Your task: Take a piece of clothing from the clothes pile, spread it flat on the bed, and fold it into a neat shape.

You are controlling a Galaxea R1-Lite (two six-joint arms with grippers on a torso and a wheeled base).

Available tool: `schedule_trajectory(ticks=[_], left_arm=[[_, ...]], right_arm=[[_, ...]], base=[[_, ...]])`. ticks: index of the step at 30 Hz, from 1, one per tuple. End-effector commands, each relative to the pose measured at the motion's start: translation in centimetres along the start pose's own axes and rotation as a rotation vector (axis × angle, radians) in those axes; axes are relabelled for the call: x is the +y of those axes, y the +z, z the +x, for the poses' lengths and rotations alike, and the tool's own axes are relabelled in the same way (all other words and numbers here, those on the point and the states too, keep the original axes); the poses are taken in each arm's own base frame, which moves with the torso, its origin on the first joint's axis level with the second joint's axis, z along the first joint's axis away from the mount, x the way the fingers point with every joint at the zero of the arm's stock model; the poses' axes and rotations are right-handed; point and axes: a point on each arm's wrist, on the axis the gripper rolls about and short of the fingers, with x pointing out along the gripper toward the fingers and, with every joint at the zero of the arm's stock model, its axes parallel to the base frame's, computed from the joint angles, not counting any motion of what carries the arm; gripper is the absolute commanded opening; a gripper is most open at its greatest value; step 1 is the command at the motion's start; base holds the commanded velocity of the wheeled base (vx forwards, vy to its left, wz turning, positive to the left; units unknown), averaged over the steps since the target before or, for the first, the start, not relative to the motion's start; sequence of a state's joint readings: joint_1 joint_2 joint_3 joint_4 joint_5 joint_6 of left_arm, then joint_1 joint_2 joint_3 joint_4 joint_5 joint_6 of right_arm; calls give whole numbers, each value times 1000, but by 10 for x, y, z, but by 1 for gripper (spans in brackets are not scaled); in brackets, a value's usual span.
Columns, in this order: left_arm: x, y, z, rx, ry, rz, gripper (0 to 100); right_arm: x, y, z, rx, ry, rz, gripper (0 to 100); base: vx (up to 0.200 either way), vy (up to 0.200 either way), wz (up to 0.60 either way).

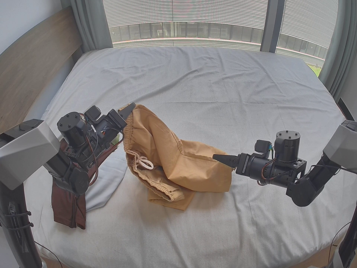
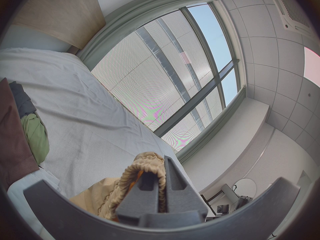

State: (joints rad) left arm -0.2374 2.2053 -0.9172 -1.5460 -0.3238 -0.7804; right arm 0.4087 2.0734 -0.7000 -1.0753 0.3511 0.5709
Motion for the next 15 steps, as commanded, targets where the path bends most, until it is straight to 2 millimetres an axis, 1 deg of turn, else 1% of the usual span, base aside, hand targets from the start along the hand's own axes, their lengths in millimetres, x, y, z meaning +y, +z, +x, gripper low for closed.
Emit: schedule_trajectory(ticks=[1, 3, 5, 7, 9, 11, 12, 15], left_arm=[[-1, 0, 0, 0, -2, 0, 0], [-1, -1, 0, 1, -3, -1, 0], [-1, 0, 0, -1, -1, 0, 0], [-1, 0, 0, -2, -2, 0, 0], [-2, 1, 0, -2, -4, -1, 0], [-2, 1, 0, -3, -5, 0, 0], [-2, 1, 0, -3, -5, 0, 0], [-3, 1, 0, -2, -6, -2, 0]], right_arm=[[-10, -8, 8, 25, -20, 13, 100], [-18, -13, 19, 39, -29, 19, 100], [-22, -15, 24, 44, -34, 22, 100], [-31, -19, 35, 47, -39, 27, 100], [-37, -21, 40, 49, -46, 31, 100], [-38, -22, 42, 49, -48, 31, 100], [-45, -23, 46, 51, -57, 36, 100], [-53, -20, 50, 35, -67, 44, 100]], base=[[0, 0, 0], [0, 0, 0], [0, 0, 0], [0, 0, 0], [0, 0, 0], [0, 0, 0], [0, 0, 0], [0, 0, 0]])
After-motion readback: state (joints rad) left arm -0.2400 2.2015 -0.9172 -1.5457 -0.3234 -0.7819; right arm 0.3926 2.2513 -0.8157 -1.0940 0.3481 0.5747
